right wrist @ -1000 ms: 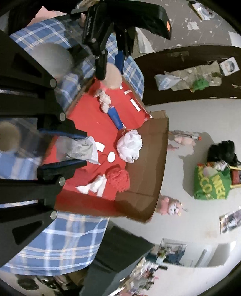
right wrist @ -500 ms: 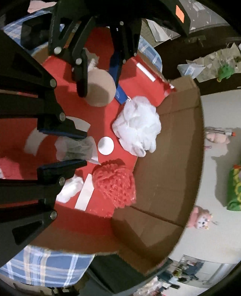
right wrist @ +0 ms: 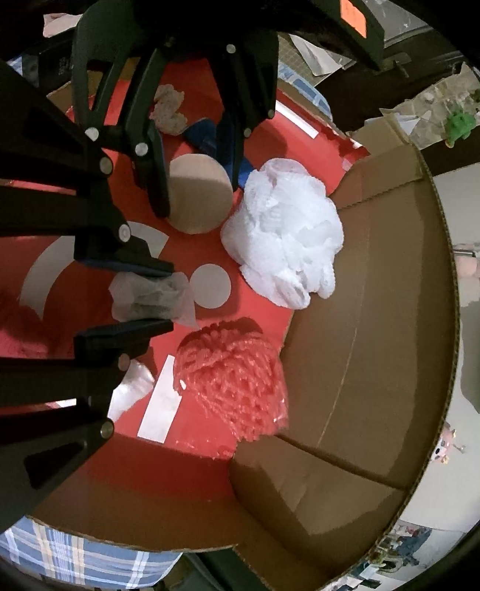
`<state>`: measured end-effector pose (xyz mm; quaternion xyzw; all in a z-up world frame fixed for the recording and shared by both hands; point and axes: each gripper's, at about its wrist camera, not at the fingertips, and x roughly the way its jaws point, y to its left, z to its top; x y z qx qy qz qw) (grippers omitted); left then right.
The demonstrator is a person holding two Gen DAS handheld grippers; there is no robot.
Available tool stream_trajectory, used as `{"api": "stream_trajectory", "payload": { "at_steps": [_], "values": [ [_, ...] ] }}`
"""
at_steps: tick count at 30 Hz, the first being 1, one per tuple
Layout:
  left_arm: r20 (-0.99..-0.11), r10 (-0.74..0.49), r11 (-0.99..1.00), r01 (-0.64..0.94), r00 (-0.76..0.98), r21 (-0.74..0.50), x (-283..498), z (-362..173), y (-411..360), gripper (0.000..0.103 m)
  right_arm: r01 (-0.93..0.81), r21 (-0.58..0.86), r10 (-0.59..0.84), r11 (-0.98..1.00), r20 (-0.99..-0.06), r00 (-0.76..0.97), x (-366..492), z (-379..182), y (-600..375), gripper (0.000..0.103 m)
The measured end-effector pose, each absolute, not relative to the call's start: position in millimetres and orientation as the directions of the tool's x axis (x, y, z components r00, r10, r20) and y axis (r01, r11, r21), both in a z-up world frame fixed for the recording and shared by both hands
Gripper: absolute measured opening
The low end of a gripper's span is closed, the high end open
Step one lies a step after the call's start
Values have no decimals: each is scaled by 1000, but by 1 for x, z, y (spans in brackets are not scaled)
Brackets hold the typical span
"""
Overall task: Organize soft objects
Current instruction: 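Open both tools to drop the pad and tissue in the box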
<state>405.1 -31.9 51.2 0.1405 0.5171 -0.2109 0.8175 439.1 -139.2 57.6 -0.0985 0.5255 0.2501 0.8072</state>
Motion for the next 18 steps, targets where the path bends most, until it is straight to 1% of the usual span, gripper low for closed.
{"api": "stream_trajectory", "payload": {
  "at_steps": [4,9,12,14,16,18],
  "values": [
    [-908,-194,874,486,373,13,405,47,-36,47,-512,96,286,853,-907,307,441,53,-135,26],
    [-908,-193,880,475,372,7,402,43,-38,50,-517,76,267,853,-913,307,445,50,-122,30],
    [-906,-198,881,473,373,2,403,41,-33,54,-514,80,270,854,-912,307,446,51,-120,30],
    [-905,-195,883,470,378,6,404,41,-32,59,-516,72,265,853,-913,311,446,51,-121,32],
    [-903,-191,885,466,385,11,403,42,-30,59,-517,63,259,854,-913,315,445,52,-120,34],
    [-905,-195,886,464,379,3,403,43,-28,59,-522,63,261,851,-912,315,445,53,-119,38]
  ]
}}
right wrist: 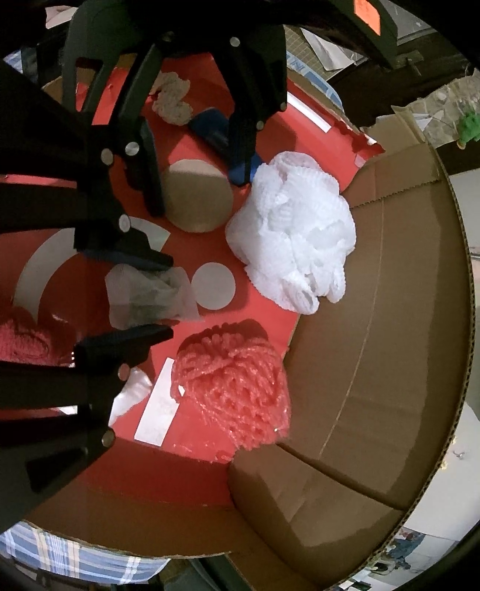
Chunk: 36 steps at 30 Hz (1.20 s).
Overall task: Organize soft objects
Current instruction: 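Open both tools to drop the pad and tissue in the box, then withdraw both tools from the box back toward the table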
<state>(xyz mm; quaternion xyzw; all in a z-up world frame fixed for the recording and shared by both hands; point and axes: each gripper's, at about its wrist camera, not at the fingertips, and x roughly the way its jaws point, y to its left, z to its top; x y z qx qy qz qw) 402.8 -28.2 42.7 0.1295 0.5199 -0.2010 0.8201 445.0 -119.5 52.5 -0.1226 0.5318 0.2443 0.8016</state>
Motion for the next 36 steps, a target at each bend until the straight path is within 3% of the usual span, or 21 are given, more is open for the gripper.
{"api": "stream_trajectory", "payload": {
  "at_steps": [12,16,21,23,25,36],
  "values": [
    [-879,-213,897,443,426,-2,382,70,-9,65,-514,30,250,857,-897,363,437,68,-120,61],
    [-841,-248,913,406,481,-37,362,96,4,74,-486,32,262,873,-872,413,423,93,-133,78],
    [-773,-298,923,376,559,-84,326,133,20,78,-460,27,283,887,-820,498,394,131,-151,90],
    [-740,-303,926,368,600,-81,309,148,21,88,-452,24,292,892,-793,535,377,149,-161,97],
    [-699,-299,932,357,650,-67,291,162,24,90,-434,8,287,901,-762,580,359,167,-170,102],
    [-544,-288,949,310,788,-54,216,200,15,91,-378,-46,275,925,-606,747,267,218,-193,103]
  ]
}}
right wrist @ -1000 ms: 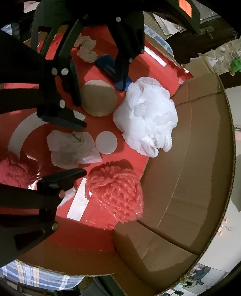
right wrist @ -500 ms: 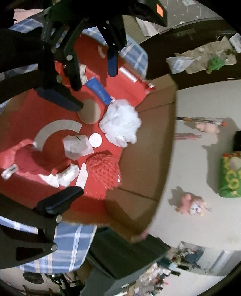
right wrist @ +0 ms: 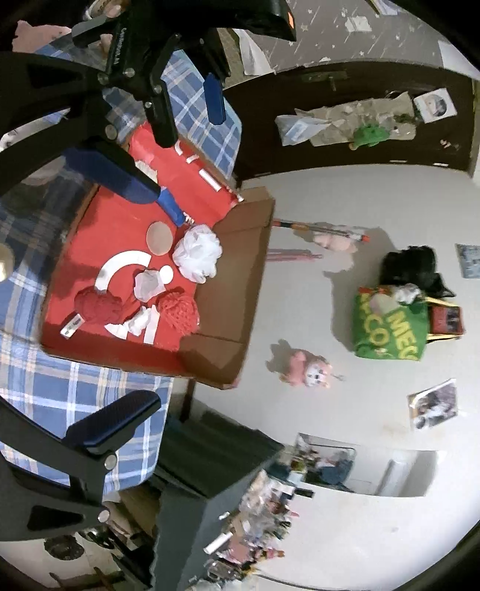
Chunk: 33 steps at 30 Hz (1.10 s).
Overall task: Organize soft objects
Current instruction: 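Withdraw both tools from the box back toward the table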
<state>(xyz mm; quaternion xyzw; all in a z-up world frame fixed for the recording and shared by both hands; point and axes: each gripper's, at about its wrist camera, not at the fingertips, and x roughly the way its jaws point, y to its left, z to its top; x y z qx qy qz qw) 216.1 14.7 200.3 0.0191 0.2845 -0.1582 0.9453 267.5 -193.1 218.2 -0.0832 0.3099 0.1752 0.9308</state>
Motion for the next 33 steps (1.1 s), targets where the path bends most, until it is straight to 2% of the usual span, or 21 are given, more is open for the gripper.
{"api": "stream_trajectory", "payload": {
  "at_steps": [3,12,17,33],
  "values": [
    [-496,-281,953,301,821,-43,195,208,16,96,-377,-70,273,924,-568,776,243,224,-193,103],
    [-378,-269,960,280,886,-27,132,215,15,97,-370,-58,303,927,-464,832,172,231,-197,103],
    [-328,-262,963,269,908,-25,102,210,14,98,-310,-113,243,944,-399,884,136,228,-198,103],
    [-262,-262,965,256,929,-58,34,166,8,99,-157,-100,126,982,-269,955,42,186,-213,103]
  ]
}}
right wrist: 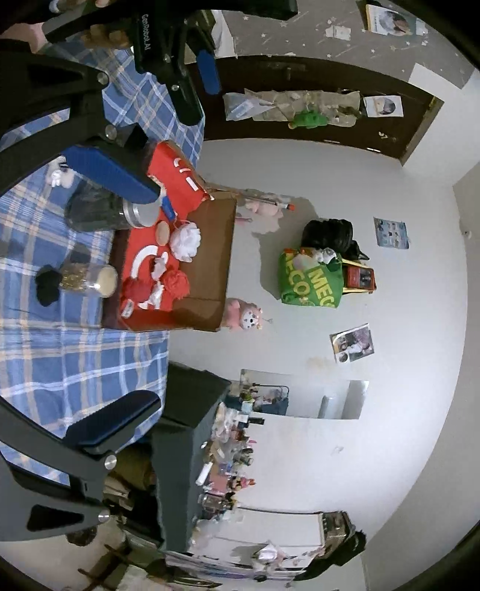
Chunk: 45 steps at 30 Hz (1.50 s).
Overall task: Organize soft objects
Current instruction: 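Withdraw both tools from the box back toward the table, then grasp the white plush bunny with the left tool while the right tool grasps the black pom-pom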
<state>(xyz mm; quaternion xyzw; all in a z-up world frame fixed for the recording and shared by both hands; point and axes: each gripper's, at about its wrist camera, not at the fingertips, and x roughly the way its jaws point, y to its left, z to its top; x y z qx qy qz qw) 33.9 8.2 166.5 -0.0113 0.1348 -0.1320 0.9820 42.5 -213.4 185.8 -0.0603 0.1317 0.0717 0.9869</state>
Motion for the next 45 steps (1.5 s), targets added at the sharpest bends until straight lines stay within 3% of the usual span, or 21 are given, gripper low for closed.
{"api": "stream_trajectory", "payload": {
  "at_steps": [8,17,32,45],
  "values": [
    [-278,-262,965,259,924,-46,22,145,1,99,-103,-99,75,990,-257,963,22,152,-218,103],
    [-342,-254,967,245,905,-70,20,116,-1,99,-84,-51,63,995,-326,943,22,114,-224,103],
    [-521,-260,965,230,813,-122,39,65,-4,99,-102,-56,66,993,-450,891,31,68,-218,103],
    [-650,-234,969,227,723,-96,65,44,-6,99,-124,-51,76,991,-551,831,58,54,-218,103]
  ]
}}
